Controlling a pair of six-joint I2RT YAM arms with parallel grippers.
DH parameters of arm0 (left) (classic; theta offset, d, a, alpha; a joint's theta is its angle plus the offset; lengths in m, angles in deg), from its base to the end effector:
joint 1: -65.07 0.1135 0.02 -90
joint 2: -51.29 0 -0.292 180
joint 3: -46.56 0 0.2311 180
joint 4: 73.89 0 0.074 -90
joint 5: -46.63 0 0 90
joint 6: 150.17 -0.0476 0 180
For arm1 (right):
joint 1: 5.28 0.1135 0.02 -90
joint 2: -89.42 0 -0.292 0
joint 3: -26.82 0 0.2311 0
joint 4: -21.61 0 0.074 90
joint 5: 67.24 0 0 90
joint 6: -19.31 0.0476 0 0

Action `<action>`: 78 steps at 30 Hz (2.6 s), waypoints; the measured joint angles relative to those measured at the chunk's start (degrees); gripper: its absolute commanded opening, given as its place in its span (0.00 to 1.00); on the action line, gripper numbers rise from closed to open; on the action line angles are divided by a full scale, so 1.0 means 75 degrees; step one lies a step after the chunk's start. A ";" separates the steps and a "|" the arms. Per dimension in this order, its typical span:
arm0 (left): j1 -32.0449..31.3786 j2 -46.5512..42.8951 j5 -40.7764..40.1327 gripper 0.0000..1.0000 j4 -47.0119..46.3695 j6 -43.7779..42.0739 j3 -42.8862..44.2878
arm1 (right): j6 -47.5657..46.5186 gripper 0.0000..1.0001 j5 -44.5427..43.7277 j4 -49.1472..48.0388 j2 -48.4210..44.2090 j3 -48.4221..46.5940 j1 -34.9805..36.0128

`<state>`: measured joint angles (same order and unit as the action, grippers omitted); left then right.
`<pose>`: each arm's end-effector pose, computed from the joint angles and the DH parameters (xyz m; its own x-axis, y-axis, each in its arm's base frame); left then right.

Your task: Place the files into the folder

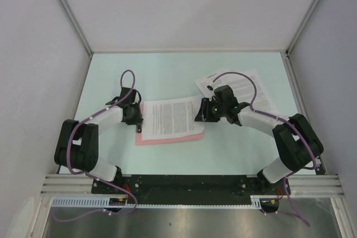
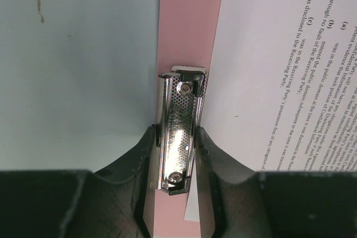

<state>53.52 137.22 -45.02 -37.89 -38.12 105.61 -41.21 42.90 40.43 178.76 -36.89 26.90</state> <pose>0.2558 -0.0509 0.1921 -0.8786 -0.2035 -0.4321 -0.1538 0.9770 -0.1474 0.2534 0.1788 0.2224 -0.8644 0.0020 -0.5028 -0.3247 0.7613 0.5612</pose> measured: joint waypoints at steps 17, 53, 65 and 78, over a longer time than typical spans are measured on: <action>-0.0487 -0.0256 -0.0562 0.00 0.0612 0.0548 -0.0012 | 0.0644 0.54 -0.0157 0.0589 0.0000 -0.0003 0.0093; -0.0909 -0.0443 -0.0597 0.00 -0.0035 0.0697 -0.0396 | 0.1064 0.42 0.0076 0.0012 0.0551 0.0006 -0.0256; -0.0915 -0.0102 -0.0134 0.00 0.0111 0.0108 -0.0038 | 0.0726 0.00 0.0906 -0.1209 0.1527 0.0268 -0.0857; -0.0793 -0.0420 0.0280 0.00 -0.0306 0.0557 -0.0455 | 0.1536 0.00 0.0901 -0.1874 0.0831 0.1513 -0.1020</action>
<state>47.58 134.07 -42.92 -40.19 -33.95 102.20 -29.70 49.66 26.37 184.99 -25.55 19.25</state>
